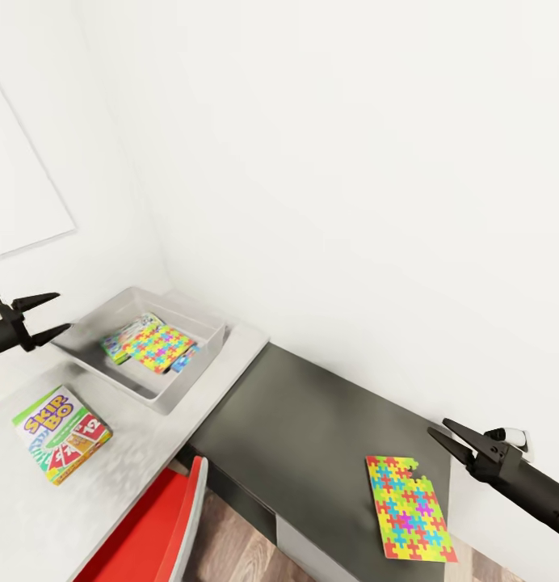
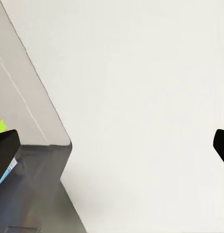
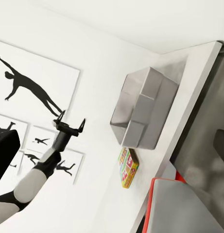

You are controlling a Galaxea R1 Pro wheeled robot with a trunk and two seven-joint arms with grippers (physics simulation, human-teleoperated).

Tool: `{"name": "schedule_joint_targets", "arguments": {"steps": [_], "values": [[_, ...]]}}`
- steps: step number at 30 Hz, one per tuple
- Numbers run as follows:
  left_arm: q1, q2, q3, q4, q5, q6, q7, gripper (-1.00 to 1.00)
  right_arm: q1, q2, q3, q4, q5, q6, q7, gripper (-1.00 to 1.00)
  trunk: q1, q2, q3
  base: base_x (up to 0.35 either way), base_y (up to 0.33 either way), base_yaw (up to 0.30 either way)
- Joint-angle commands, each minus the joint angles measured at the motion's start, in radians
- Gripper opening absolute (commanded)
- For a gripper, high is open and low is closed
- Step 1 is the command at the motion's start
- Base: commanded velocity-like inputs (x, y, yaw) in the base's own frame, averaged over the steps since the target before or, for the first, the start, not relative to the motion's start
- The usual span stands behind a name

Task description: Put all the toys in the child's room - the three board games (two on the bed and one on the table), the two jigsaw puzzles on the table, and the tennis ball on the table - inside the toy box on the table in the child's room.

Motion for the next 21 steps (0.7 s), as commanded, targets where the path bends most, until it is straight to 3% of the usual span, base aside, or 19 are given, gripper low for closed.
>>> {"name": "schedule_joint_targets", "arguments": {"steps": [1, 5, 9, 15, 21], "values": [[0.0, 0.011, -0.007, 0.001, -0.007, 0.003, -0.024, 1.0, -0.001, 0.0, -0.001, 0.0, 0.002, 0.003, 0.004, 1.0, 0.001, -0.002, 0.0, 0.0, 0.0, -0.078], [0.023, 0.081, -0.077, 0.002, -0.01, 0.003, -0.16, 1.0, -0.001, 0.0, -0.001, 0.0, 0.005, 0.003, 0.003, 1.0, 0.001, -0.002, 0.006, 0.0, 0.0, -0.079], [0.073, 0.131, -0.153, 0.001, -0.018, 0.0, -0.294, 1.0, -0.001, 0.0, -0.001, 0.0, 0.007, 0.003, 0.002, 1.0, 0.001, -0.002, 0.012, 0.0, 0.0, -0.079], [0.182, 0.186, -0.225, -0.001, -0.025, -0.073, -0.411, 1.0, -0.001, 0.0, -0.001, 0.0, 0.008, 0.003, 0.002, 1.0, 0.001, -0.002, 0.021, 0.0, 0.0, -0.079], [0.342, 0.197, -0.246, -0.003, -0.025, -0.196, -0.483, 1.0, -0.001, 0.0, 0.0, 0.0, 0.01, 0.003, -0.001, 1.0, 0.001, -0.002, 0.03, 0.0, 0.0, -0.079]]}}
